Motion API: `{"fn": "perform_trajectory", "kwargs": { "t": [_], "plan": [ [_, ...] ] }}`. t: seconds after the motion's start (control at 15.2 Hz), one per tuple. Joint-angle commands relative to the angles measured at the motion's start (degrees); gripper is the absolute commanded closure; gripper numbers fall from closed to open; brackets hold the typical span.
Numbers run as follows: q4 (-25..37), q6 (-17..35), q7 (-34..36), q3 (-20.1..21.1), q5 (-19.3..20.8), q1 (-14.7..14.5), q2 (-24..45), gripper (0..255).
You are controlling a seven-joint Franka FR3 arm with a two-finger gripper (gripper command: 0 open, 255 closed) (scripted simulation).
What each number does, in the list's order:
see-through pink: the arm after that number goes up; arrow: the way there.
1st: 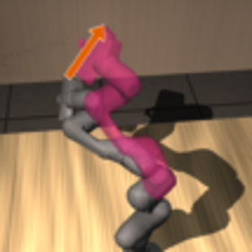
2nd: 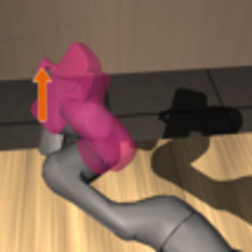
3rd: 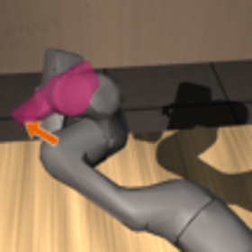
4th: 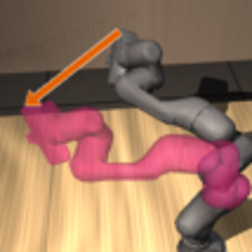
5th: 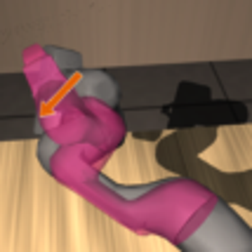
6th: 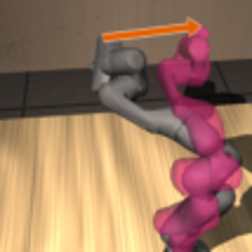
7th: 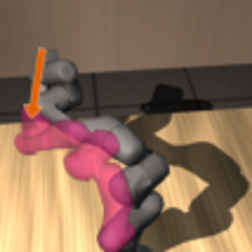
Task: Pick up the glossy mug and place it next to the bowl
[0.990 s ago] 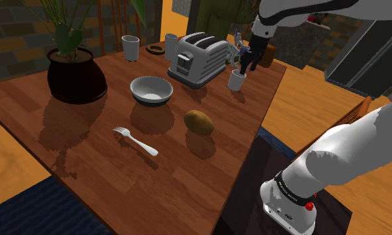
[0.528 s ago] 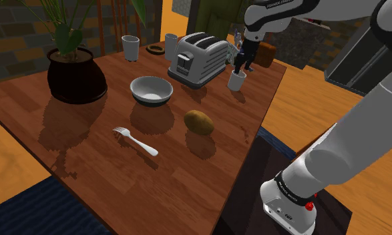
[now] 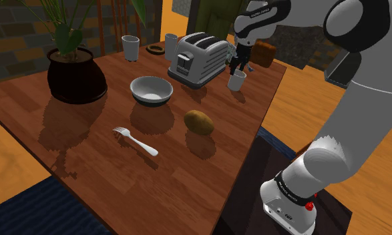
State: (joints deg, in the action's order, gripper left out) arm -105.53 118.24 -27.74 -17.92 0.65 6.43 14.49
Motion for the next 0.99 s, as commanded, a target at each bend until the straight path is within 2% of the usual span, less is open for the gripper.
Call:
{"fn": "perform_trajectory", "kwargs": {
  "t": [0.0,0.26,0.79,0.86,0.92],
  "plan": [
    [-0.2,1.1,-0.2,0.0,-0.3,0.2,1.0,0],
    [-1.9,4.3,-0.6,0.1,-0.7,0.5,2.4,0],
    [-1.9,4.3,-0.6,0.1,-0.7,0.5,2.4,0],
    [-1.9,4.3,-0.6,0.1,-0.7,0.5,2.4,255],
    [-1.9,4.3,-0.6,0.1,-0.7,0.5,2.4,255]
  ]
}}
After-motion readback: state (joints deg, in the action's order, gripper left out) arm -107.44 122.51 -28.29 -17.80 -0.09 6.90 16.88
